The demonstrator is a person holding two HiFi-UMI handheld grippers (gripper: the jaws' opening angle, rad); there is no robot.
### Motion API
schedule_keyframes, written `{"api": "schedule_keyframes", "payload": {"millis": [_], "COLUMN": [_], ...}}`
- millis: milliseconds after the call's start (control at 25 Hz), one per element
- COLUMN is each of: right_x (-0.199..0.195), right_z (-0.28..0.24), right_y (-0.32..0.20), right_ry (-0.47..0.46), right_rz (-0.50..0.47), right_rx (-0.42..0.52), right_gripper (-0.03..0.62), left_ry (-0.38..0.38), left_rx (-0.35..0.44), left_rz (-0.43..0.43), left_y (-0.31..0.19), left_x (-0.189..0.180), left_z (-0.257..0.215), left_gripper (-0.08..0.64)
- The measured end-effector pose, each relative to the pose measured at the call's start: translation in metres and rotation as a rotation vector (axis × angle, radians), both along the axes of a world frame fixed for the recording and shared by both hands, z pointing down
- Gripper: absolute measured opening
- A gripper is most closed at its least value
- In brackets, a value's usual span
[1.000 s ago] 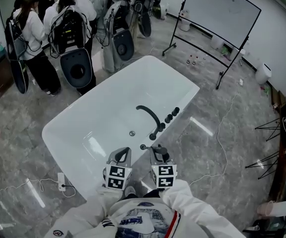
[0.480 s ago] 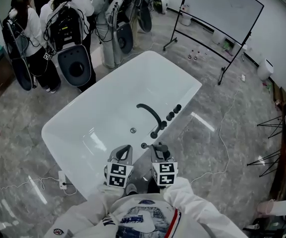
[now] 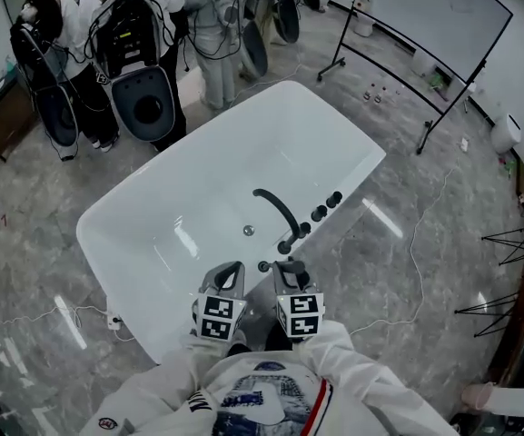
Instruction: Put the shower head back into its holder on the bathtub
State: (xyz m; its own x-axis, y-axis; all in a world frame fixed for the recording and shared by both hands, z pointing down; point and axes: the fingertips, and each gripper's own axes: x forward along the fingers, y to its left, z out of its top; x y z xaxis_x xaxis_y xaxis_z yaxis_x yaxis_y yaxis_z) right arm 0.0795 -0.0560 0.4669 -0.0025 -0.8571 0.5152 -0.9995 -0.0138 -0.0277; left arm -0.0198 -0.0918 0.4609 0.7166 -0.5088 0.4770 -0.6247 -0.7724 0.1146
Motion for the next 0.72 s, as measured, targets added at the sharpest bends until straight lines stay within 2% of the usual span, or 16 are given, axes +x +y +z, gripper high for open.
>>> {"api": "schedule_keyframes", "payload": {"millis": [360, 560, 720], "right_x": [0.005, 0.0, 0.002], "right_z": [0.018, 0.03, 0.035], "right_y": [-0.025, -0.033, -0.044], "right_ry": [-0.02, -0.03, -0.042], "right_rz": [-0.177, -0.311, -0.38], "right_rx": [-0.056, -0.083, -0.095], "right_gripper": [0.14, 0.14, 0.14], "left_ry": [-0.03, -0.046, -0.063], "left_rx": [-0.042, -0.061, -0.065], "left_rz": [-0.136, -0.243, -0.315], "left_y": [-0.014, -0.015, -0.023], "left_x": [0.011, 0.014, 0.013], "left_z": [0.019, 0.028, 0.028], "left_gripper": [0.0, 0.0, 0.0]}}
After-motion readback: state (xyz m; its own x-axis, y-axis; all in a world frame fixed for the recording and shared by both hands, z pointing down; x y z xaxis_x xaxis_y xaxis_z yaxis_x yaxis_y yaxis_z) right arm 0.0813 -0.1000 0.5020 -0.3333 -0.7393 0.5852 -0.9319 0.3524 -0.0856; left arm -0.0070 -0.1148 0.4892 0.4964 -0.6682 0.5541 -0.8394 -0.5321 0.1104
